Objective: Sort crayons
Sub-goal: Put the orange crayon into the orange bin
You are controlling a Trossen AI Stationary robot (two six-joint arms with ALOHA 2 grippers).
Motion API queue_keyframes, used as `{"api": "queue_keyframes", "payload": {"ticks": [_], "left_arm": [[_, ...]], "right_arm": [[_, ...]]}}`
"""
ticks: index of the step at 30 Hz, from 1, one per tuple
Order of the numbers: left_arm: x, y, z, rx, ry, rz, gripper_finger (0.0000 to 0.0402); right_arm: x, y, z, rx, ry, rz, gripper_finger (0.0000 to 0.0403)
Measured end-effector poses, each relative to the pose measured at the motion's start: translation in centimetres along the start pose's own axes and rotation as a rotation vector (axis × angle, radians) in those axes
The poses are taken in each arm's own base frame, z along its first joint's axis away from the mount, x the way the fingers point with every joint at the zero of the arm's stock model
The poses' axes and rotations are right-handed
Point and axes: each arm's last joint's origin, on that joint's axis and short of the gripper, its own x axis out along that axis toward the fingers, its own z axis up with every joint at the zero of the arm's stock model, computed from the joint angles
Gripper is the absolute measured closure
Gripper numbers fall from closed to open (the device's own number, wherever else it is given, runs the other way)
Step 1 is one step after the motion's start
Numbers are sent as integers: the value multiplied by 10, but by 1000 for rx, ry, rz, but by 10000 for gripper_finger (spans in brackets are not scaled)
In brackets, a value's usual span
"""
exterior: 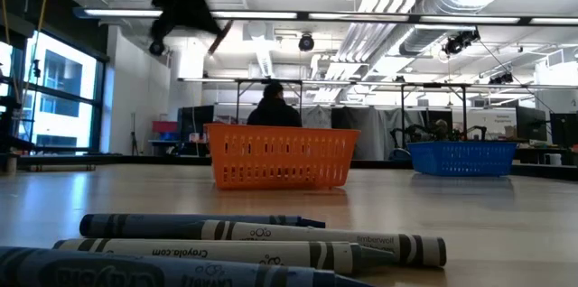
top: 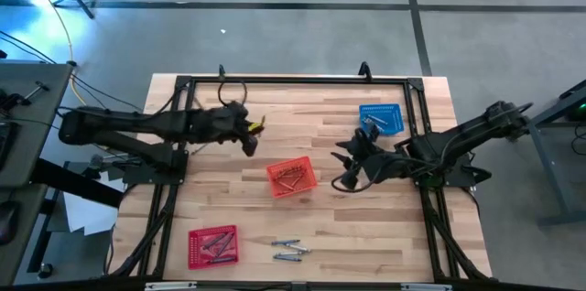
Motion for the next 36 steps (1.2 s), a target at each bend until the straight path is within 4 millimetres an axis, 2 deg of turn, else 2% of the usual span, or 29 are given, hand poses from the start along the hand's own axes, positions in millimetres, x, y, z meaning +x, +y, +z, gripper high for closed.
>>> {"api": "queue_keyframes", "payload": {"ticks": [4, 8, 12, 17, 22, 29, 36], "left_arm": [[-11, -35, 9, 104, -241, -151, 399], [-13, -60, 2, 200, -331, -187, 399], [-7, -76, -17, 253, -320, -125, 399], [1, -97, -47, 236, -292, -93, 399], [-1, -118, -77, 233, -287, -105, 399], [-2, -132, -93, 208, -295, -155, 399], [37, -128, -106, 162, -143, -186, 399]], "right_arm": [[12, 16, 6, -68, -80, 31, 274], [22, 32, 4, -139, -108, 50, 274], [29, 45, 0, -160, -129, 66, 274], [32, 62, -2, -156, -181, 108, 274], [36, 72, -5, -158, -195, 126, 274], [34, 66, -10, -188, -158, 56, 274], [13, 38, -21, -60, -28, -61, 274]]}}
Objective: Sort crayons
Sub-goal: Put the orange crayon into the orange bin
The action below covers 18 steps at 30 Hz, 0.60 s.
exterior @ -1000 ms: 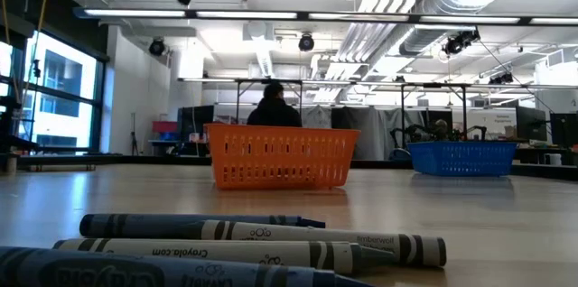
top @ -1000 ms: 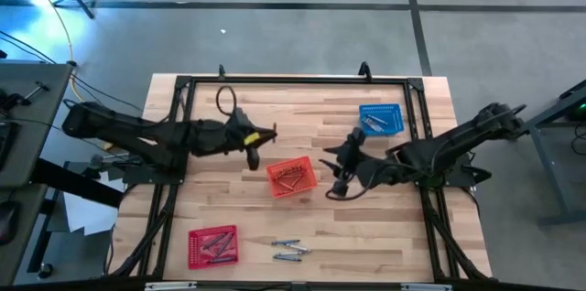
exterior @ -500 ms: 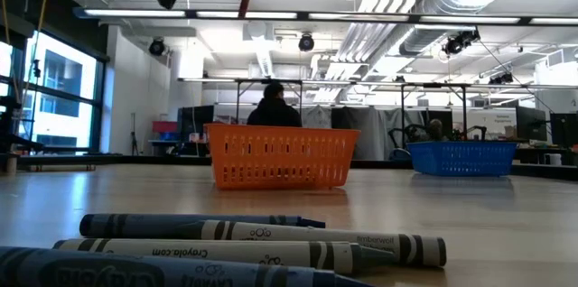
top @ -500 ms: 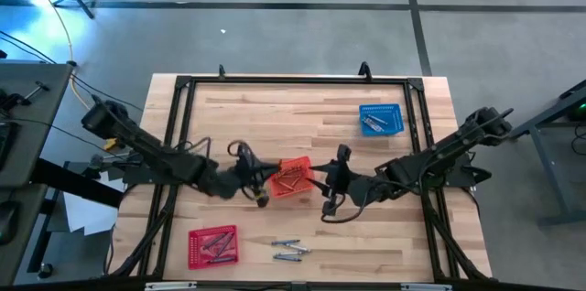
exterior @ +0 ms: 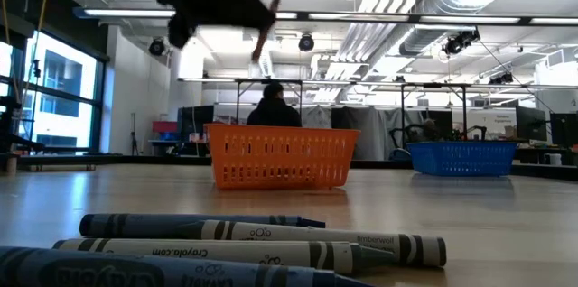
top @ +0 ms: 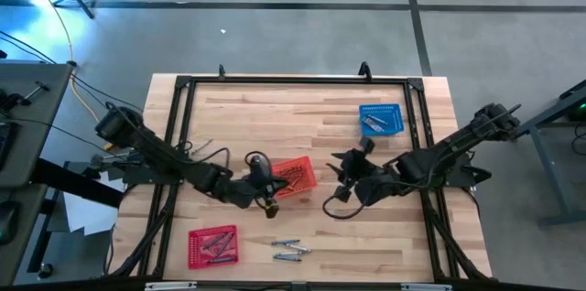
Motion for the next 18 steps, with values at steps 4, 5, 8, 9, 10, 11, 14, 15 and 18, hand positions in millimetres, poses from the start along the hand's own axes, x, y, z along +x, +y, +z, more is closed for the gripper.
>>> {"api": "queue_keyframes", "payload": {"ticks": [4, 5, 8, 9, 10, 11, 14, 15, 18], "left_arm": [[18, 9, -10, -13, 51, 46, 399], [23, 12, -13, -20, 69, 56, 399], [36, 22, -23, -35, 135, 86, 399], [41, 25, -25, -41, 149, 89, 399], [44, 28, -26, -46, 159, 98, 399], [48, 30, -27, -50, 159, 110, 399], [55, 37, -29, -73, 168, 131, 396], [57, 38, -30, -75, 180, 125, 392], [58, 41, -29, -81, 216, 102, 372]], "right_arm": [[-10, -2, -9, 3, 50, -8, 274], [-12, -2, -11, -2, 61, -8, 274], [-17, -1, -16, -19, 82, -6, 274], [-18, 0, -18, -23, 88, -5, 274], [-19, 0, -19, -24, 90, -4, 274], [-20, 1, -19, -26, 90, 0, 274], [-24, 3, -21, -35, 91, 12, 274], [-25, 4, -21, -37, 91, 17, 274], [-28, 6, -23, -45, 92, 31, 274]]}}
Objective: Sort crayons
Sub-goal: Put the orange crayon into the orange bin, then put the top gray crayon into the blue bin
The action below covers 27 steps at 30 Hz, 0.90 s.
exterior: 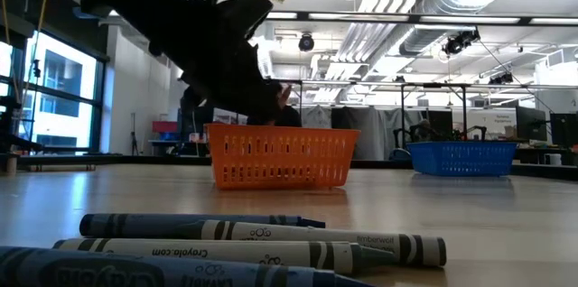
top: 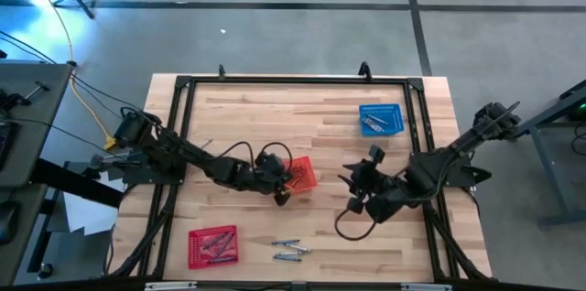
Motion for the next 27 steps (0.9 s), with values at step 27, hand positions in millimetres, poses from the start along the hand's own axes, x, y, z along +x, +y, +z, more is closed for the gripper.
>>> {"api": "queue_keyframes", "payload": {"ticks": [27], "left_arm": [[-117, 69, 26, 21, 302, 358, 318]], "right_arm": [[-4, 3, -3, 0, 33, 48, 274]]}}
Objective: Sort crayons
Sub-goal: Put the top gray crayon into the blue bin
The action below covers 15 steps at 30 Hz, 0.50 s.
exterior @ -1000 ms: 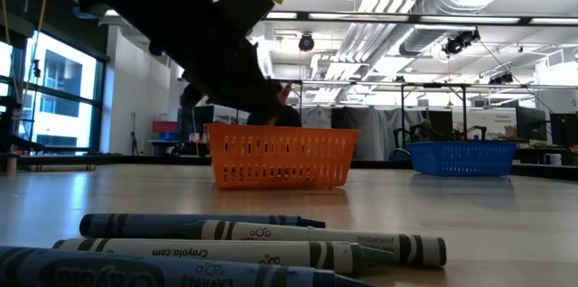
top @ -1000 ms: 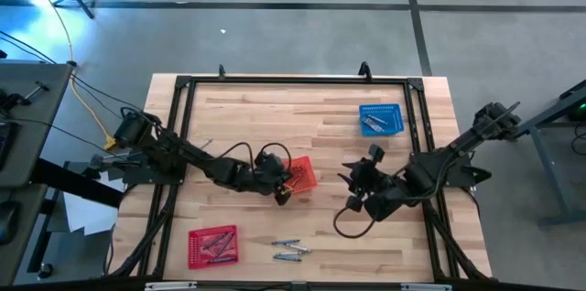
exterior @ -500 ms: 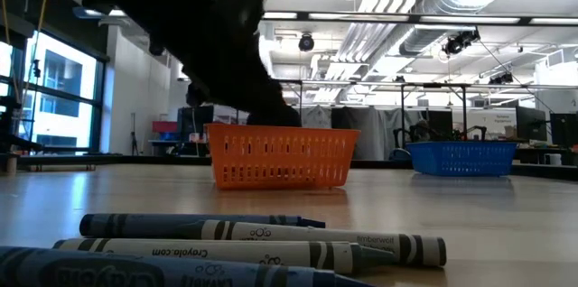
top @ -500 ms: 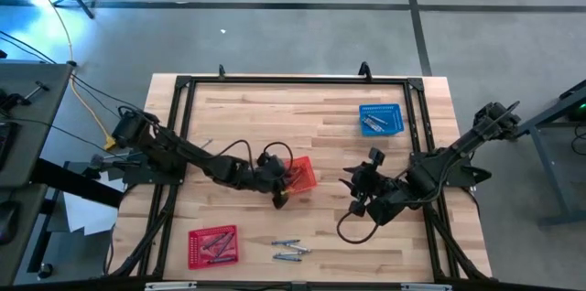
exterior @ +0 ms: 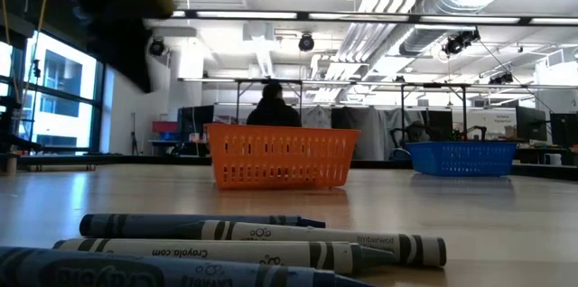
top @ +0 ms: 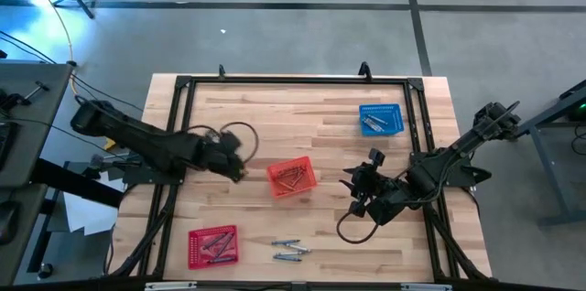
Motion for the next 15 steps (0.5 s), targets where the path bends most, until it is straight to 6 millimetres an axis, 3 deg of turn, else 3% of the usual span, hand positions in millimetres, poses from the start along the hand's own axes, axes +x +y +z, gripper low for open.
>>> {"api": "queue_keyframes", "payload": {"ticks": [6, 15], "left_arm": [[-4, 36, -17, 23, 254, 267, 318], [31, 68, -39, 45, 486, 360, 318]], "right_arm": [[2, -2, 1, 6, -4, -13, 274], [2, -1, 1, 9, -8, -15, 274]]}}
